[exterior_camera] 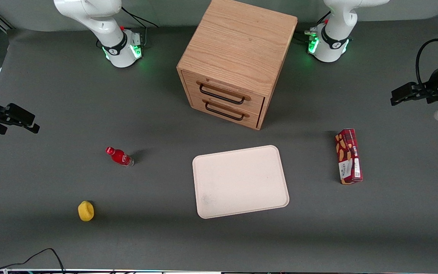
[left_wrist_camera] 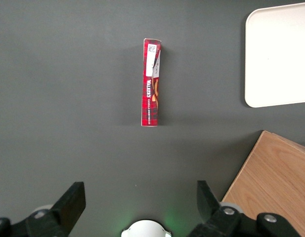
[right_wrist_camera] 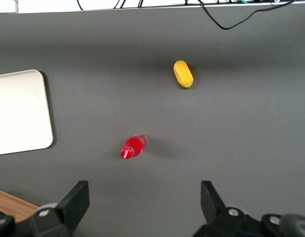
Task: Place red cookie box on tray
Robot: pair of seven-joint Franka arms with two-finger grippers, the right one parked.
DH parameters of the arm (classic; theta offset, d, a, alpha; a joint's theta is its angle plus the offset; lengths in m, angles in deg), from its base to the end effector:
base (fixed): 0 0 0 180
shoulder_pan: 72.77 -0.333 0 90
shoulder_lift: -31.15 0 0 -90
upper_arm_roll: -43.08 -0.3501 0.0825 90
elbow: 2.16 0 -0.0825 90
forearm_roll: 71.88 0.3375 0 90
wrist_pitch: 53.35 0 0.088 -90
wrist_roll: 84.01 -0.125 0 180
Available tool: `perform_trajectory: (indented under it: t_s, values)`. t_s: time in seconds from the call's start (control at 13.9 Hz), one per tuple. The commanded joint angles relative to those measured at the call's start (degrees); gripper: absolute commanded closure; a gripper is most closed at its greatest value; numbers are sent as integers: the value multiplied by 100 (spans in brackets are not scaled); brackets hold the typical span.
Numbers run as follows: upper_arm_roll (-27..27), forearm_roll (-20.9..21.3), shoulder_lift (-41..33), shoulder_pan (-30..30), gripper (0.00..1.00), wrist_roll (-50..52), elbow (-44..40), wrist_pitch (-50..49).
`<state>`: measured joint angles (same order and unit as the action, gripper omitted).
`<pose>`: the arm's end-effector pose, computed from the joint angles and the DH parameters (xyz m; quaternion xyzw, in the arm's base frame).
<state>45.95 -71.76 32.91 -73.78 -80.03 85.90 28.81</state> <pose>0.5008 -0.0155 0.6284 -0.9976 -0.0185 0.0667 0.0037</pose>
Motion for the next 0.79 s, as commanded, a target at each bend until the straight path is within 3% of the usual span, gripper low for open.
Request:
perform_trajectory:
  t_s: [0.0,0.72]
  values:
    - [4,-99,-8,-22,0,-90,-26,37]
    - [4,-100,80,-13,0,-82,-34,10]
